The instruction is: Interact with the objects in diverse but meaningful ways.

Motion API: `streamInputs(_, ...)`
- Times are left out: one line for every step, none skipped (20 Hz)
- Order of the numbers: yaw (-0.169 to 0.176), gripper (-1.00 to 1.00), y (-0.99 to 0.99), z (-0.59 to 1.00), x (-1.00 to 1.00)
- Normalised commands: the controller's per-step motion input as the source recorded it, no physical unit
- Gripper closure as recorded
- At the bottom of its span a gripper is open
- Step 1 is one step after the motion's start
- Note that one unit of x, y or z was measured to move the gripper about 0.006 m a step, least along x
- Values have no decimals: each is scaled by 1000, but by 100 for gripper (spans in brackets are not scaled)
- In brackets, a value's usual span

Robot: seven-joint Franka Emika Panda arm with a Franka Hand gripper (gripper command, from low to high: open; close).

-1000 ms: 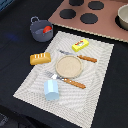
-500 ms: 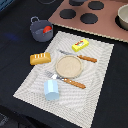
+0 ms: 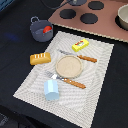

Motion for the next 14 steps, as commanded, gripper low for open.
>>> streamInputs(97,100,-303,49,383)
streamInputs(96,100,-323,40,386)
streamInputs(101,100,-346,6,354)
streamInputs(108,100,-349,0,331)
streamInputs(107,100,-374,0,334)
streamInputs(111,100,-363,0,326)
streamInputs(109,100,-369,0,334)
streamInputs(105,100,-380,0,366)
streamInputs(99,100,-391,0,389)
streamInputs(93,100,-386,0,403)
streamInputs(86,100,-360,0,357)
streamInputs(85,100,-331,0,294)
streamInputs(99,100,-237,-54,97)
streamInputs(120,100,-154,-57,0)
